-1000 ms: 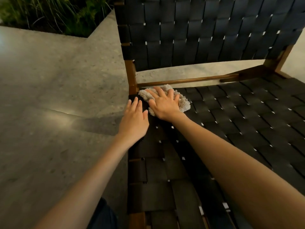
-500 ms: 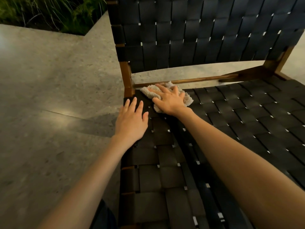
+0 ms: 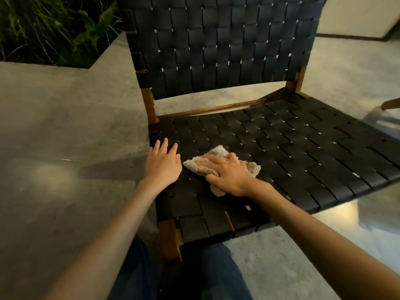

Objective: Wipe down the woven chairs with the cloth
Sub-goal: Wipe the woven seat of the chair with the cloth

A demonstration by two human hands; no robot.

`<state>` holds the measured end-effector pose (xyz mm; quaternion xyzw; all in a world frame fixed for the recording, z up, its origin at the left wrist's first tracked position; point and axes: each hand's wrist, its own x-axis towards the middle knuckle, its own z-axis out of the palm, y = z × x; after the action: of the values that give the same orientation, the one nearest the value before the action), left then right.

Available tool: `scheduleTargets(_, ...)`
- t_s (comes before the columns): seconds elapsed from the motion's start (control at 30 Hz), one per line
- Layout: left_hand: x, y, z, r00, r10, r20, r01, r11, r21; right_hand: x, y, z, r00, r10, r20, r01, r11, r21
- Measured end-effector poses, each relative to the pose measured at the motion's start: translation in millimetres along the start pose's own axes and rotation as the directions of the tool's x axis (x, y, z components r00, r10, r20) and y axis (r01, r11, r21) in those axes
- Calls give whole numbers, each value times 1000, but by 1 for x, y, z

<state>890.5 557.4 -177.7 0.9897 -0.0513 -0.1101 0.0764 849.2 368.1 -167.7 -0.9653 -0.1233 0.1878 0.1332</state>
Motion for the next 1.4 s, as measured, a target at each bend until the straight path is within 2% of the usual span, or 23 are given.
scheduleTargets(0.17,-20,11,-3,999,40,27,-41,997,66,-66,-7,2,999,-41,-20,40,999,-5)
scheduleTargets(0.23,-24,17,-4,998,36,46,-40,996,79,-89,-4,4,997,-27,-68,27,1000,1)
scheduleTargets(0.3,-26,23,-5,997,27,69,-34,994,100,-107,6,7,987,32,-160,-38,999,-37)
scheduleTargets(0.37,-27,26,-6,996,30,88,-40,993,115,-117,16,9,958,139,-251,-170,980,-107)
scheduleTargets(0.43,-25,27,-5,995,33,94,-45,992,120,-114,21,11,939,202,-279,-244,961,-127)
scheduleTargets(0.63,-12,35,0,994,71,88,-82,989,124,-64,30,9,974,176,-142,-190,977,-93)
scheduleTargets(0.83,17,37,9,998,32,47,-40,983,180,18,43,9,977,183,-112,-191,980,-58)
scheduleTargets(1.17,85,31,29,997,68,-45,-61,989,136,165,65,-12,979,105,-175,-113,993,-35)
scheduleTargets(1.4,110,33,40,992,78,-98,-62,985,162,214,80,-18,952,90,-291,-102,995,-24)
